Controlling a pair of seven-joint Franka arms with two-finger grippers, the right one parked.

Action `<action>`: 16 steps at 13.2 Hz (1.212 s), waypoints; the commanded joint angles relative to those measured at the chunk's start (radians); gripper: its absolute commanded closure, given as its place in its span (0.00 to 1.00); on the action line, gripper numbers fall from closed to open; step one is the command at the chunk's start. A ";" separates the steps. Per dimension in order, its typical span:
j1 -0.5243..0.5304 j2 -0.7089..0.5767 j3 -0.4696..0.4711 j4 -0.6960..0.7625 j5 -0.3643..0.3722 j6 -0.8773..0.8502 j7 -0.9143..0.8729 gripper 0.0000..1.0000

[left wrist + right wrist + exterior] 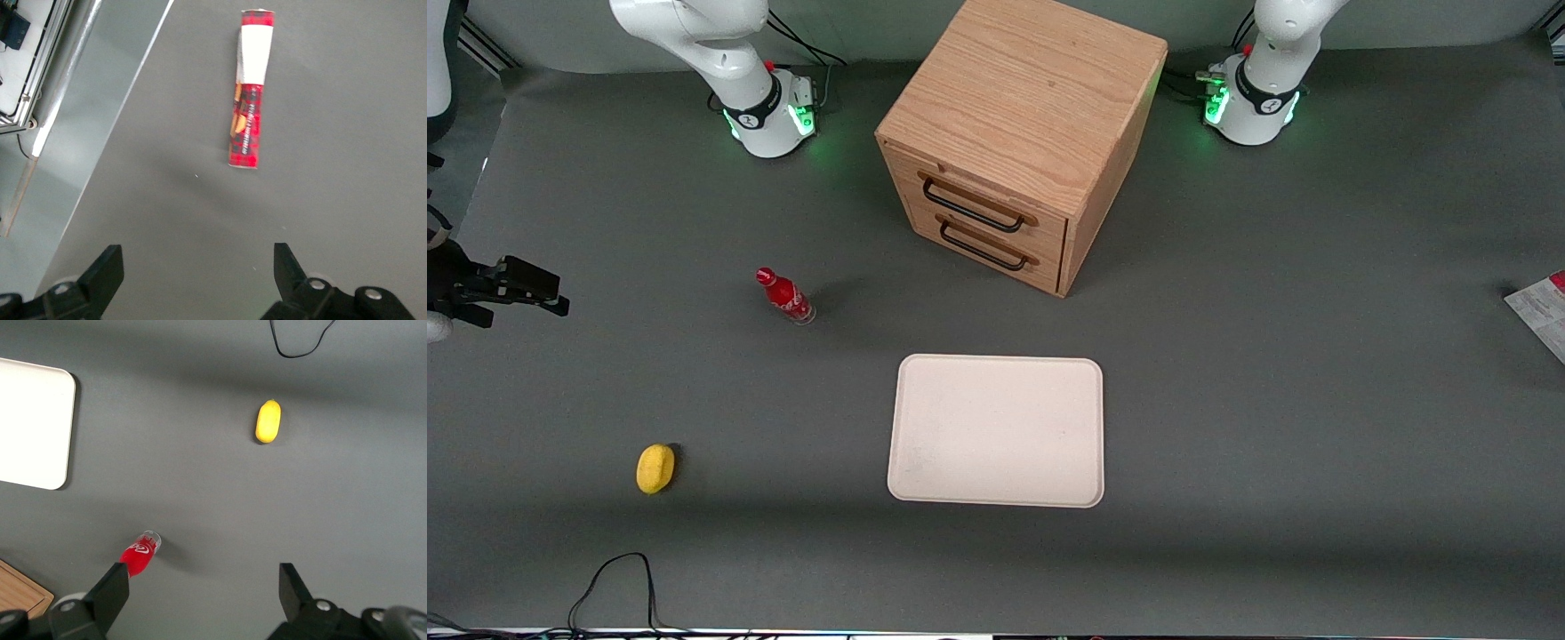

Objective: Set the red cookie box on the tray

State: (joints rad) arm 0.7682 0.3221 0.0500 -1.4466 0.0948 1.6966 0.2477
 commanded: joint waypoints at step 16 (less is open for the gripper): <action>-0.030 0.353 -0.025 -0.084 -0.096 0.543 -0.073 0.00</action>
State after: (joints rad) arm 0.7519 0.6673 0.0159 -1.5257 0.0153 2.2119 0.1919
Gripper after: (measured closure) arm 0.000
